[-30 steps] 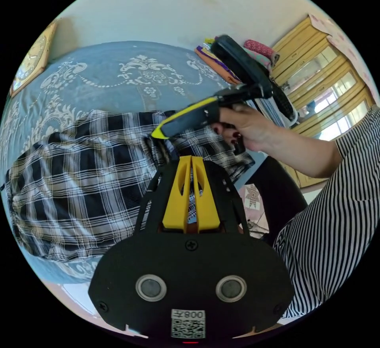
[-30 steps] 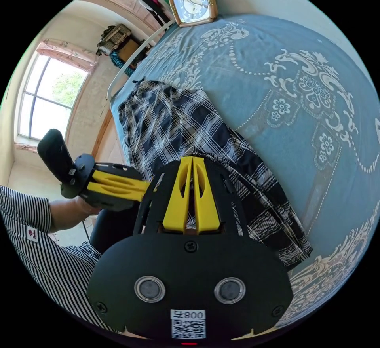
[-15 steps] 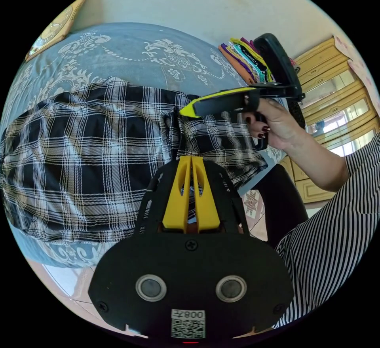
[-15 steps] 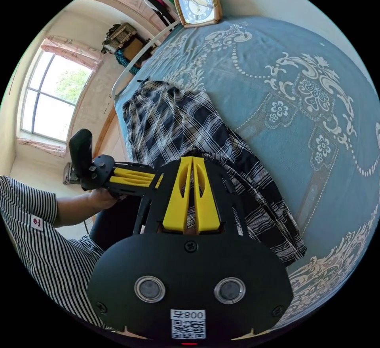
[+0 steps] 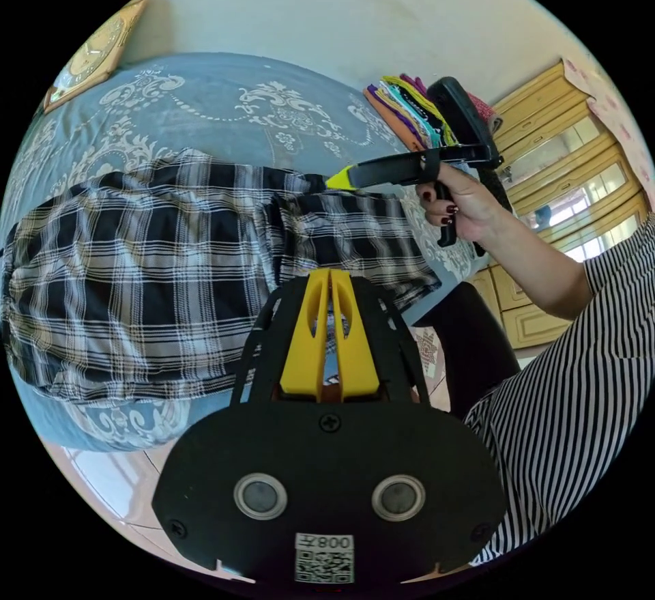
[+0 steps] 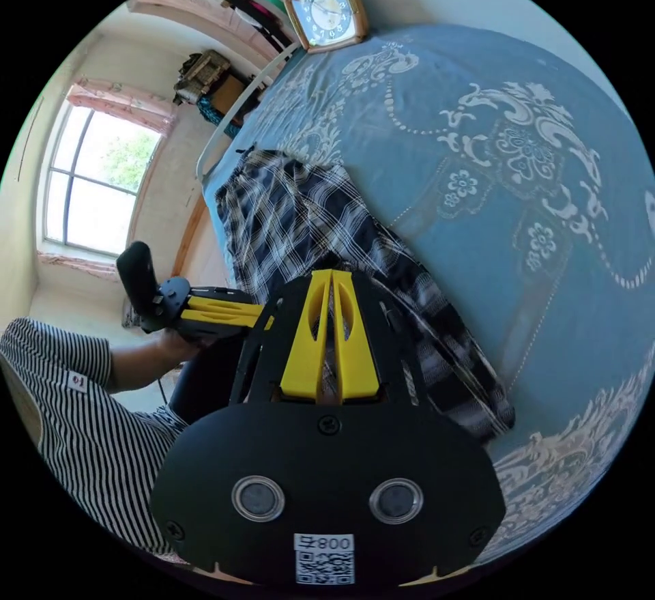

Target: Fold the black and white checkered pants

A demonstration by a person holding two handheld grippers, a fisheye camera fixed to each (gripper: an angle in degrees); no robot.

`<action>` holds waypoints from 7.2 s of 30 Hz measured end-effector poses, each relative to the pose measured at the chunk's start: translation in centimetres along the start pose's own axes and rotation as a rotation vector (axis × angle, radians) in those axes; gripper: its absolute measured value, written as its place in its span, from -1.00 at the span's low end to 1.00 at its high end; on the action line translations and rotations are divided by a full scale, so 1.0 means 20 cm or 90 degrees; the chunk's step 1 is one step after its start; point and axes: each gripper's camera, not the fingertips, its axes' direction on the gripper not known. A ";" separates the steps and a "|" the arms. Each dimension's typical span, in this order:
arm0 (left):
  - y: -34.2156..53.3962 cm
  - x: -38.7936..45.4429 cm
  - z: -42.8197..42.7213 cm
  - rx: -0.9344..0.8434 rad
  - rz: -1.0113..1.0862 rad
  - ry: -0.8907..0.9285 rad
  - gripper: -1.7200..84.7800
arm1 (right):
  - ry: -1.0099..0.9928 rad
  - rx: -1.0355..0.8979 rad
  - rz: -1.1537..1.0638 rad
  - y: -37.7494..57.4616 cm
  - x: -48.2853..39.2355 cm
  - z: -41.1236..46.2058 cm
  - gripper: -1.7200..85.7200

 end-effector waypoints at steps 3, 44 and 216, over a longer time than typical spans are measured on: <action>0.00 0.07 0.10 -0.026 0.006 -0.025 -0.96 | 0.008 0.007 0.040 0.31 0.09 -0.20 -0.96; 0.12 1.33 1.37 -0.145 0.305 -0.065 -0.88 | -0.117 0.116 0.301 1.61 0.46 -0.83 -0.95; 1.10 -0.18 -2.06 0.217 -0.318 -0.271 -0.96 | -0.010 -0.058 -0.118 -1.17 -1.02 2.87 -0.96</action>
